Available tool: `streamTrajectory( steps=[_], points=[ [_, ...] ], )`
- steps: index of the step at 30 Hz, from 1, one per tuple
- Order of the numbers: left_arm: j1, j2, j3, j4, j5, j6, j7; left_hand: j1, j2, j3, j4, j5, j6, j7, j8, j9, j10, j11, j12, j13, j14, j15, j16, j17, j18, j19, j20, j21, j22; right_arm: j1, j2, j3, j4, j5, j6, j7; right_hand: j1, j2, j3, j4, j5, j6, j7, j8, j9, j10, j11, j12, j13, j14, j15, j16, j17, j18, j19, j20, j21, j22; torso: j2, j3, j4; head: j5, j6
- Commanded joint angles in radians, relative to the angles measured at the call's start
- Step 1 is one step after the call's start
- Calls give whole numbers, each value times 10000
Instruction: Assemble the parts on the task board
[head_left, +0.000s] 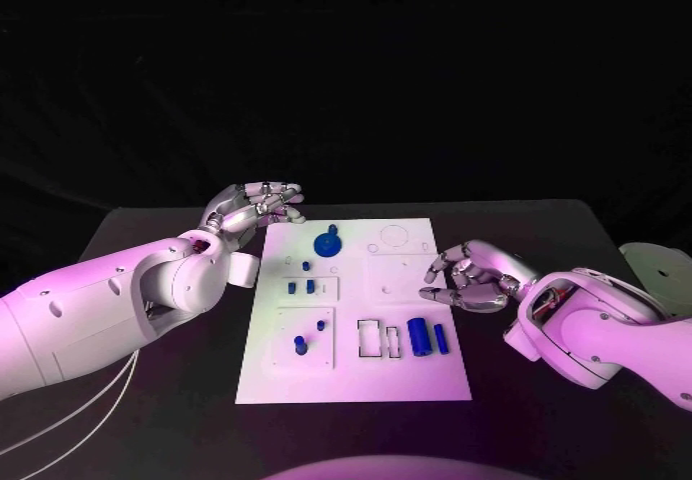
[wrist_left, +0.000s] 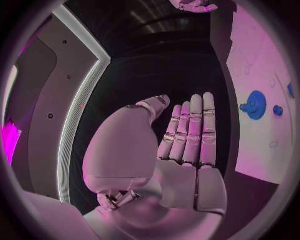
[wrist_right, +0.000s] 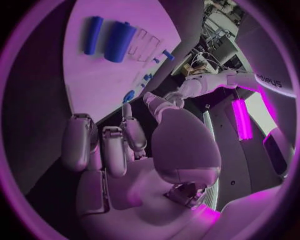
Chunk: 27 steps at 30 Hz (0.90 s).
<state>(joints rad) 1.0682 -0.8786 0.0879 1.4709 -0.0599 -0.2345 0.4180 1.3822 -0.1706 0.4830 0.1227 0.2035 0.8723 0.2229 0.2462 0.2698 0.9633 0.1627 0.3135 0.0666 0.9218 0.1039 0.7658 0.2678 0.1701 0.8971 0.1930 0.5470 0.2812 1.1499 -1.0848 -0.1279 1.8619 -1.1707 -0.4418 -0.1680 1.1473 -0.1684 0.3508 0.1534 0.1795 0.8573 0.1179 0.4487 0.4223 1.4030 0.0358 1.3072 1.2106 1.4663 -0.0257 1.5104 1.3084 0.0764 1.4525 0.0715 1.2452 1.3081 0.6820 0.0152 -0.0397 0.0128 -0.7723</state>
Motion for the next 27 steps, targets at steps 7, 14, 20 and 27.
streamTrajectory(
  steps=[7, 14, 20, 27],
  points=[
    [3, 19, 7, 50, -33, 249, 138, -47, 32, -17, -23, -7, -89, 11, 59, -18, -96, 5, 49, 13, -38, -18, 9, -11, 96, 34, 57, -57, -7, -381, -452, -66, 488, -1350, 858, -1842, -119, -59, -342, 493, -258, 90, -78, 239, 293, 509, -64, 930, 1288, 824, -132, 241, 1472, -170, 159, -42, 299, 1465, -29, 0, -121, -282, -78],
    [2, -4, 7, 55, -33, 218, 196, -49, 32, -17, -23, -6, -93, 11, 59, -19, -100, 6, 49, 13, -41, -17, 8, -12, 95, 32, 57, -60, -9, -660, -207, -80, 528, -2004, 674, -2328, -113, -162, -718, 851, 93, 18, -84, 227, 458, 609, -67, 1114, 1595, 860, -135, 316, 1684, -217, 242, -55, 521, 1578, -23, 9, -86, -341, -77],
    [2, -44, 7, 66, -33, 215, 199, -49, 32, -17, -23, -6, -93, 11, 59, -19, -100, 6, 49, 13, -41, -17, 8, -12, 95, 32, 57, -60, -9, -820, 20, -83, 450, -2284, 669, -2441, -94, -172, -796, 924, 120, 17, -87, 228, 490, 627, -68, 1142, 1641, 874, -134, 339, 1750, -236, 276, -55, 613, 1619, -9, -5, -46, -297, -109],
    [2, -78, 7, 89, -32, 255, 156, -51, 30, -17, -25, -5, -97, 11, 61, -20, -104, 6, 51, 13, -43, -16, 9, -13, 95, 30, 58, -64, -10, -990, 293, -83, 347, -2501, 634, -2415, 6, -183, -843, 935, 108, 19, -89, 226, 518, 627, -70, 1145, 1656, 879, -135, 349, 1779, -248, 298, -55, 677, 1649, -9, 9, -75, -245, -176]
  ],
)
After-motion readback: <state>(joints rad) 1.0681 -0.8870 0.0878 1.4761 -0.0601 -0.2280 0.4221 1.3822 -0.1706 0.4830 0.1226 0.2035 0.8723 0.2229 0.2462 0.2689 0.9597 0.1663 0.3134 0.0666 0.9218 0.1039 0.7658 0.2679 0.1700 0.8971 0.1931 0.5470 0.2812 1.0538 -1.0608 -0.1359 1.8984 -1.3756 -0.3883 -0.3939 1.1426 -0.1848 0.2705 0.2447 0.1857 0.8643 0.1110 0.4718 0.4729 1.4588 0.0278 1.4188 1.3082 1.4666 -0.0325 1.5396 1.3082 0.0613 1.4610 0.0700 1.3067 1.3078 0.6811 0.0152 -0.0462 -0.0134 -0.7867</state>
